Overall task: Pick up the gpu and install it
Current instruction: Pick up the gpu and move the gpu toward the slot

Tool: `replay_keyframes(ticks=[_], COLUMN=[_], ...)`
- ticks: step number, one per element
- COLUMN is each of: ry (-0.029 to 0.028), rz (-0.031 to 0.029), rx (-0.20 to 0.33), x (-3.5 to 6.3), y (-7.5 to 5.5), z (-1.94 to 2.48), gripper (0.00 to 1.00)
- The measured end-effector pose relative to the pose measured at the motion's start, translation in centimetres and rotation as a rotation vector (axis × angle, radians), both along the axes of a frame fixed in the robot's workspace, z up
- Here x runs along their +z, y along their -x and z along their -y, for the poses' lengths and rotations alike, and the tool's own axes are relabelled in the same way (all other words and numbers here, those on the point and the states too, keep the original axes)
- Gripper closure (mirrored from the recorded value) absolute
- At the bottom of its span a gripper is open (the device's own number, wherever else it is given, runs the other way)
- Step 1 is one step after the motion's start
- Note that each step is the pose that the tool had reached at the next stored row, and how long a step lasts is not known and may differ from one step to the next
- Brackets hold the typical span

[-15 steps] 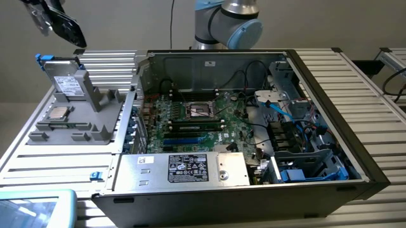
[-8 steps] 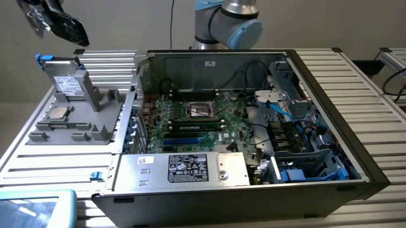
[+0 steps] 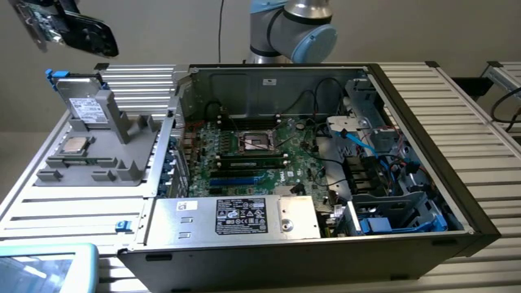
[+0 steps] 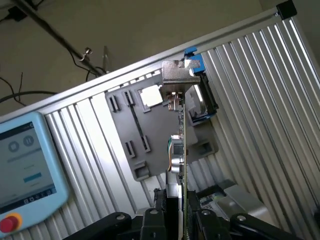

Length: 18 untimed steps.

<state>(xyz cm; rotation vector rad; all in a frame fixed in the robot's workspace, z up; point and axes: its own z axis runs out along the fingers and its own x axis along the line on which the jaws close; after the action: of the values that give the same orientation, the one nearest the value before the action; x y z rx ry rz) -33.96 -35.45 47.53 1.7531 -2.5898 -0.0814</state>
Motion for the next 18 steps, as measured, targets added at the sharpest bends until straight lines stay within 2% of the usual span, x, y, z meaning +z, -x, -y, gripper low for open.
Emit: replay_keyframes(ticks=[18], ry=[0.0000], rz=[0.0000], rx=[0.327], x=[0.00], y=[0.00], z=[0.00], gripper=[0.73])
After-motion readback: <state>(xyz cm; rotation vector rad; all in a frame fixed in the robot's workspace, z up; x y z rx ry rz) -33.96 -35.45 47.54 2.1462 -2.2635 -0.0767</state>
